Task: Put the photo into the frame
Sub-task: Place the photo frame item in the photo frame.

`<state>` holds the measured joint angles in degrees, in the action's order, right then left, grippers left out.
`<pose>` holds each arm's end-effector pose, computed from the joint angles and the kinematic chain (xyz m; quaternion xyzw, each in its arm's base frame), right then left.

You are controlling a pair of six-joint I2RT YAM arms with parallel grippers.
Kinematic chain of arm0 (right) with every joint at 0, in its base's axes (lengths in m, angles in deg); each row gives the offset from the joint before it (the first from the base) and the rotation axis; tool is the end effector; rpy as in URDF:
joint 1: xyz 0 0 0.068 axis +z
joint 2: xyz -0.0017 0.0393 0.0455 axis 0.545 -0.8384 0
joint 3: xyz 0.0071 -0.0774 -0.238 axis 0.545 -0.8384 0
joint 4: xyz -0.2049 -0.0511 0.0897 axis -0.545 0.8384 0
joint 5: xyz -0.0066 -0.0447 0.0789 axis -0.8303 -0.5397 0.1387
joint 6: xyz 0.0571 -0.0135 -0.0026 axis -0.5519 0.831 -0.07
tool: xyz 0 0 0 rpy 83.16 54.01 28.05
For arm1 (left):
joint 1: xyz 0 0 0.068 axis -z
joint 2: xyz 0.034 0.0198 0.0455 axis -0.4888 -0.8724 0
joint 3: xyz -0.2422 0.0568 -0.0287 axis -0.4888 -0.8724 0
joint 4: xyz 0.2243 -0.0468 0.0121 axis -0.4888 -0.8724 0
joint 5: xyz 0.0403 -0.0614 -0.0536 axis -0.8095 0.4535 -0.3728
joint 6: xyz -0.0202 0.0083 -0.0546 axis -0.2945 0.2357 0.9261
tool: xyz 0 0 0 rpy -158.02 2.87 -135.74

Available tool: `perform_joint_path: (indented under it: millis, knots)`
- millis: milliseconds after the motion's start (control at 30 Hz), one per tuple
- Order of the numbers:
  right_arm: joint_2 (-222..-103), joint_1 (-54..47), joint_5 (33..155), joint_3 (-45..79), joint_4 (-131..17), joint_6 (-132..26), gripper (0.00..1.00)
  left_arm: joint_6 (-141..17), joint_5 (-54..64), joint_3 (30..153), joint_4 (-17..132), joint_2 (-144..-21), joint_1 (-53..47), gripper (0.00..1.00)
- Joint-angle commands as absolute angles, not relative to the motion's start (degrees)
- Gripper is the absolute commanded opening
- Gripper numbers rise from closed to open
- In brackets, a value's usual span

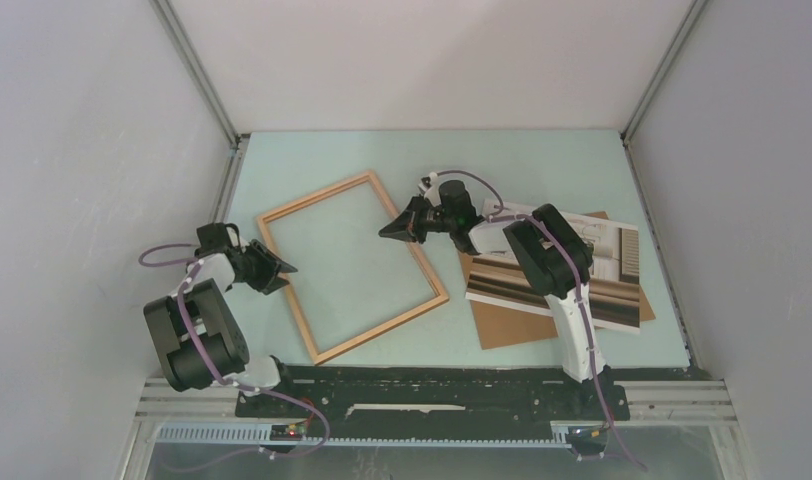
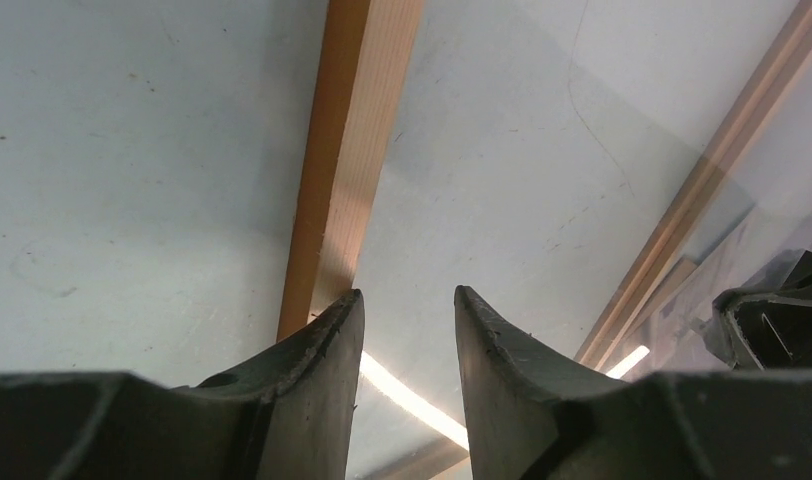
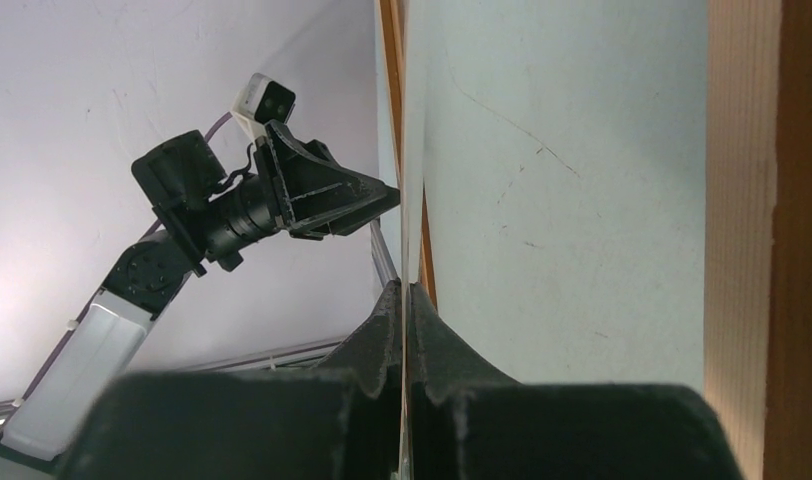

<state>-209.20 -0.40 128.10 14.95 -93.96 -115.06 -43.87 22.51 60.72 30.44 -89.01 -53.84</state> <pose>0.3546 0.2610 0.1345 0.0348 0.7842 0.6077 0.1204 0.2180 0.0791 0.1565 -0.3935 0.8691 -0.2293 0.1927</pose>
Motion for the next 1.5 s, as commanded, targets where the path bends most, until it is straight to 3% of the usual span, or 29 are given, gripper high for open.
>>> perform_joint_path:
  millis: [0, 467, 833, 1133, 1467]
  knots:
    - [-209.6, 0.4, 129.2, 18.1, -94.1, -111.7, 0.0, -44.4, 22.5, 60.4, 30.3, -89.6, -54.3, 0.47]
    - [-211.1, 1.1, 127.3, 18.8, -94.5, -109.9, 0.0, -44.3, 23.1, 60.4, 30.5, -89.2, -54.2, 0.47]
    - [-211.6, 1.0, 128.2, 18.9, -96.6, -112.0, 0.0, -41.9, 17.2, 59.1, 30.9, -78.0, -59.8, 0.65]
    - [-211.5, 1.1, 129.2, 19.0, -99.2, -114.1, 0.0, -39.7, 22.0, 59.2, 34.9, -87.3, -60.3, 0.67]
    - [-210.8, 1.7, 132.2, 19.0, -104.9, -120.0, 0.0, -40.8, 23.4, 59.7, 34.8, -89.8, -57.6, 0.68]
